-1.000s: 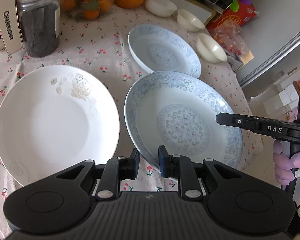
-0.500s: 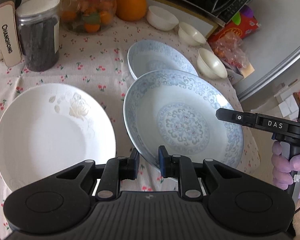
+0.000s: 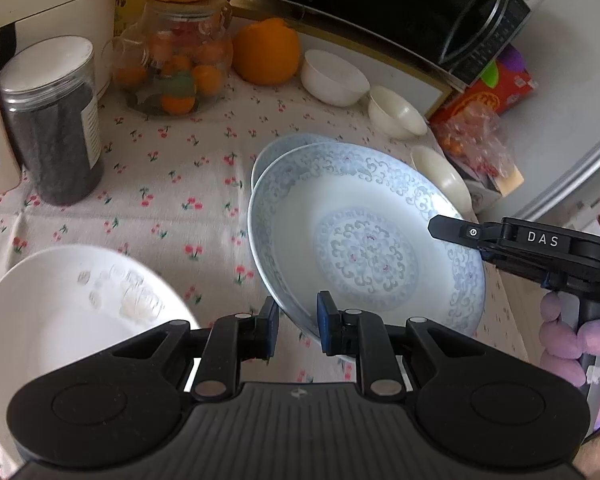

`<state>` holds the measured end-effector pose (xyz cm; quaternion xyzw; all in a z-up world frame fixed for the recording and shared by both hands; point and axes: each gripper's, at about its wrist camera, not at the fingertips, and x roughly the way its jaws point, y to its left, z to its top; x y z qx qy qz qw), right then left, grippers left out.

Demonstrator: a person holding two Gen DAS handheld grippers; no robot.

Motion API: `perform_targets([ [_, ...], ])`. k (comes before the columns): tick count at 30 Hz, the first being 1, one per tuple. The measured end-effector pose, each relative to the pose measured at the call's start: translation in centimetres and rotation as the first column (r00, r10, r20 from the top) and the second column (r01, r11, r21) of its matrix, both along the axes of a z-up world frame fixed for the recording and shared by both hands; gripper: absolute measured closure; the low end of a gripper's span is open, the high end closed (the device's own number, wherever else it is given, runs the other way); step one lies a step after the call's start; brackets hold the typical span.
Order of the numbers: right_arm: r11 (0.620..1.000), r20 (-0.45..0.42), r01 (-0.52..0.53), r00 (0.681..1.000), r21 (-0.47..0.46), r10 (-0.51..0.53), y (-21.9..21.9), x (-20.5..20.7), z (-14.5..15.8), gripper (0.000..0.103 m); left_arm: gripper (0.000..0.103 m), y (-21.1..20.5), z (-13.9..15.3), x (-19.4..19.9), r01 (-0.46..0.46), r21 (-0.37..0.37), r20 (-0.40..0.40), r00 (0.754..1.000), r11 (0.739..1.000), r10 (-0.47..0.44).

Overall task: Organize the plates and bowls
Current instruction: 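Carry the large blue-patterned plate and lower it onto the other blue plate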

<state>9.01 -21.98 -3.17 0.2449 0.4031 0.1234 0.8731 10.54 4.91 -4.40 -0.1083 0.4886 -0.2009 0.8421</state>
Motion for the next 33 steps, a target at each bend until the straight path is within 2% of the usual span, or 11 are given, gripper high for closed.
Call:
perform_targets([
  [13,0.997,-0.005,0.071,0.997,-0.026,-0.071,0.5,3.5,-1.5,0.084,0.085,-1.3,-1.2,2.9,-0.085,0.041,0.022,0.996,0.996,0.084],
  [33,0.99,-0.025,0.105,0.994,-0.097,-0.108,0.5,5.0,-3.4,0.084,0.085,-3.2,-2.4,4.2,-0.094,0.112,0.071,0.994,0.989,0.086],
])
